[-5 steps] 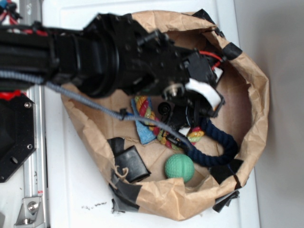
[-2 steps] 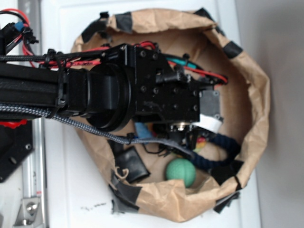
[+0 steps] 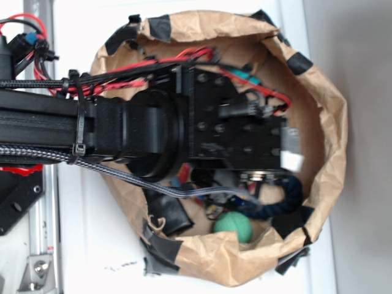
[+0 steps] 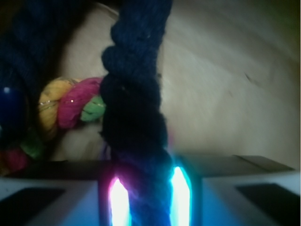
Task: Grab the blue rope.
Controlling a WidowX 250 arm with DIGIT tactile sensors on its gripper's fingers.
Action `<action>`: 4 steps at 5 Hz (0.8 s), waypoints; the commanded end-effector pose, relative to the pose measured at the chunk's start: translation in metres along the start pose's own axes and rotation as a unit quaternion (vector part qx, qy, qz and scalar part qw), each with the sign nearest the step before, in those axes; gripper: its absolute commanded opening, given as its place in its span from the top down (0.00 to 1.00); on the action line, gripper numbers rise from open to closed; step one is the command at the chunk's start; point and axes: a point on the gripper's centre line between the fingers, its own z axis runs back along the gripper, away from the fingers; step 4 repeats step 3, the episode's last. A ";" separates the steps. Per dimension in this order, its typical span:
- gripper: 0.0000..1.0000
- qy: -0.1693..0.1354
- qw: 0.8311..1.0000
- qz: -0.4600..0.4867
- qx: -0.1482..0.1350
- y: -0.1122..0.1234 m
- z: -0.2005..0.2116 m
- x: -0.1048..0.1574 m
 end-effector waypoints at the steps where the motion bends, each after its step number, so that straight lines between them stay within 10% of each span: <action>1: 1.00 -0.079 0.976 0.205 0.004 0.046 0.103 0.001; 4: 1.00 -0.081 0.947 0.309 -0.017 0.050 0.122 -0.025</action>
